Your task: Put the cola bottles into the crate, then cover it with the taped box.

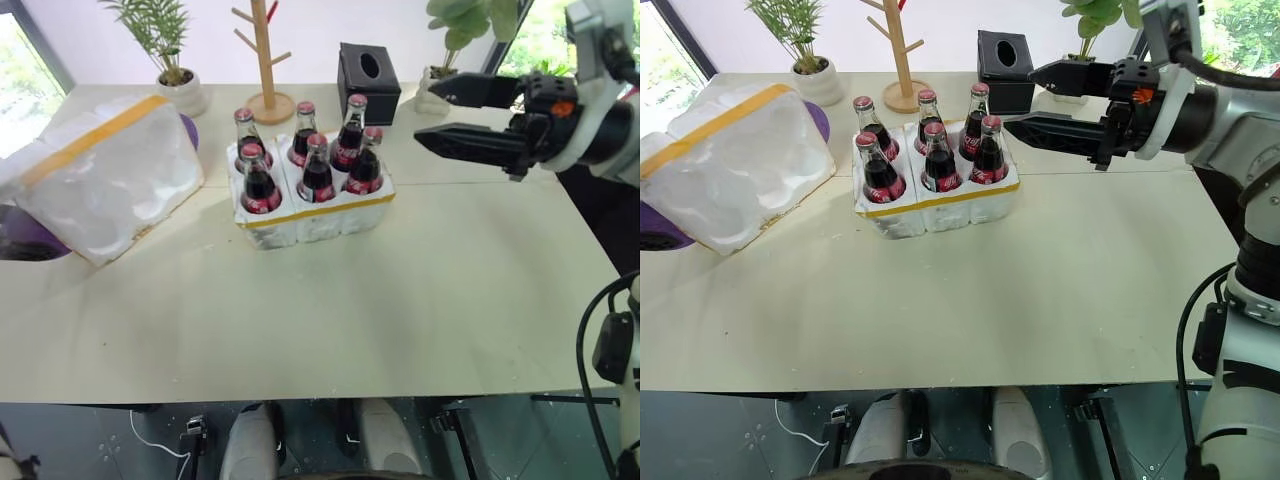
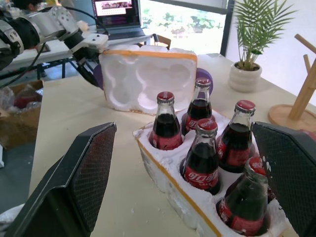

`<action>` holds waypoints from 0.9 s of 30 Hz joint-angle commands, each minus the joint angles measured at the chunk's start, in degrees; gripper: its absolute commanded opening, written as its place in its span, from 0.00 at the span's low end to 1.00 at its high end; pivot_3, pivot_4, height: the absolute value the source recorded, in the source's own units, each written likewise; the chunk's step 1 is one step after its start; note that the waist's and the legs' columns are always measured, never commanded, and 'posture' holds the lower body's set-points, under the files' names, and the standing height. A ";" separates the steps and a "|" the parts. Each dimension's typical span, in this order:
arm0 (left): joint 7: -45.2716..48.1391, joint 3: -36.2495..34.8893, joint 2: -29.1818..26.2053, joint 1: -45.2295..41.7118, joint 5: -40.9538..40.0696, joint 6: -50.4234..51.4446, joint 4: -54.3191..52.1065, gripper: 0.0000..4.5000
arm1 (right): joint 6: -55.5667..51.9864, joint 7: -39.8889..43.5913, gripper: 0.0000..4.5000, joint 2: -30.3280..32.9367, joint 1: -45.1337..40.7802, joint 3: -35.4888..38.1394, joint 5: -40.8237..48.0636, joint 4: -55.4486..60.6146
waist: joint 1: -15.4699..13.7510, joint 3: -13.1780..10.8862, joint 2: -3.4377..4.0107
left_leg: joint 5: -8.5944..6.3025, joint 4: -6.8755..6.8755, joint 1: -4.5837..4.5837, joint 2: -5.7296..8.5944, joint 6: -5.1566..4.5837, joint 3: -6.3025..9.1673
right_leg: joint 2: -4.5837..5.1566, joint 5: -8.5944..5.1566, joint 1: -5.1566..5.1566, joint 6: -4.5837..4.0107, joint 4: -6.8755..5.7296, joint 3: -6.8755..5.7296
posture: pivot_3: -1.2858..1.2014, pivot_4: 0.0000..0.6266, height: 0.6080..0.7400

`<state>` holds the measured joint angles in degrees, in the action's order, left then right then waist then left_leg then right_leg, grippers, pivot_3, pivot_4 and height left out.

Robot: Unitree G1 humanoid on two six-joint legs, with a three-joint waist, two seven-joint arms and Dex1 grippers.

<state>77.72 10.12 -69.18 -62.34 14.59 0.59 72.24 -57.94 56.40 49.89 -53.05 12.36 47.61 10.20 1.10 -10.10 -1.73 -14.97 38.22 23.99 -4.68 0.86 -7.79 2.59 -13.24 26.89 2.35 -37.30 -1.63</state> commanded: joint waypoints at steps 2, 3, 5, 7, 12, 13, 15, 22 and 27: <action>-4.91 -0.19 1.35 -2.30 1.88 -0.96 2.61 1.00 | -1.43 -2.10 0.99 1.75 1.80 3.90 3.34 4.48 | -0.28 0.01 -0.01 | 0.00 0.00 0.02 -0.03 0.00 0.06 | -0.03 0.00 0.01 0.00 -0.05 -0.05 | 0.52 0.24 1.00; -5.36 -0.26 1.77 -2.28 2.05 -0.92 2.95 1.00 | -1.70 -2.59 0.99 1.88 2.25 4.29 3.78 5.00 | -0.34 0.01 -0.01 | 0.00 0.01 0.02 -0.02 0.00 0.06 | -0.02 0.00 0.02 0.00 -0.09 -0.06 | 0.52 0.24 1.00; -5.97 -0.54 2.51 -2.19 2.08 -0.71 3.42 1.00 | -2.00 -3.45 0.99 2.07 2.92 4.86 4.50 5.72 | -0.37 0.01 -0.01 | 0.00 0.04 0.01 -0.02 0.00 0.07 | -0.01 0.00 0.02 0.00 -0.16 -0.06 | 0.52 0.24 1.00; -6.14 -1.06 3.27 -2.29 1.70 0.21 3.83 0.94 | -2.21 -4.38 1.00 2.21 3.42 5.28 5.22 6.26 | -0.37 0.02 0.01 | 0.01 0.08 -0.01 -0.01 0.00 0.07 | 0.01 0.00 0.00 -0.01 -0.19 -0.05 | 0.52 0.24 1.00; -4.51 -1.70 3.80 -3.09 1.45 1.72 4.03 0.46 | -2.21 -5.82 1.00 2.53 4.05 5.61 6.13 6.82 | -0.59 0.03 -0.01 | 0.01 0.11 -0.12 0.02 0.00 0.10 | 0.04 -0.01 -0.12 -0.01 -0.20 -0.06 | 0.52 0.24 1.00; -3.97 -1.70 3.82 -3.29 1.43 1.95 4.01 0.36 | -2.16 -6.01 1.00 2.64 4.20 5.63 6.26 6.87 | -0.59 0.03 -0.01 | 0.01 0.11 -0.12 0.03 0.00 0.10 | 0.06 -0.01 -0.13 -0.01 -0.20 -0.05 | 0.52 0.24 1.00; -2.90 -1.54 3.83 -3.47 1.50 2.15 3.87 0.12 | -1.44 -5.77 1.00 3.24 5.19 5.29 5.67 7.13 | -0.64 0.03 -0.01 | 0.01 0.11 -0.10 0.06 0.00 0.10 | 0.08 -0.01 -0.13 -0.01 -0.20 -0.05 | 0.52 0.24 1.00; -7.87 -2.82 3.87 -3.85 0.77 -2.31 2.31 0.07 | 1.77 -2.39 1.00 7.18 11.76 4.01 3.01 7.58 | -0.77 0.05 -0.05 | 0.01 0.13 -0.09 0.08 0.00 0.16 | 0.09 -0.01 -0.16 0.00 -0.20 -0.07 | 0.52 0.24 1.00; -14.37 -6.15 4.69 -6.48 -1.77 -7.92 -2.26 0.07 | 3.57 -3.24 1.00 8.20 14.33 5.10 1.27 7.50 | -0.49 0.02 -0.17 | 0.01 0.18 -0.04 0.06 0.00 0.17 | 0.07 0.00 -0.13 0.01 -0.20 -0.08 | 0.52 0.24 1.00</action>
<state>65.10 6.78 -63.54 -66.05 15.37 -5.29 73.48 -55.51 53.10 57.06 -38.54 15.46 48.61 16.20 0.61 -10.09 -1.90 -14.96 38.40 23.98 -4.63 0.87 -7.62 2.64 -13.23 26.76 2.37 -37.50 -1.71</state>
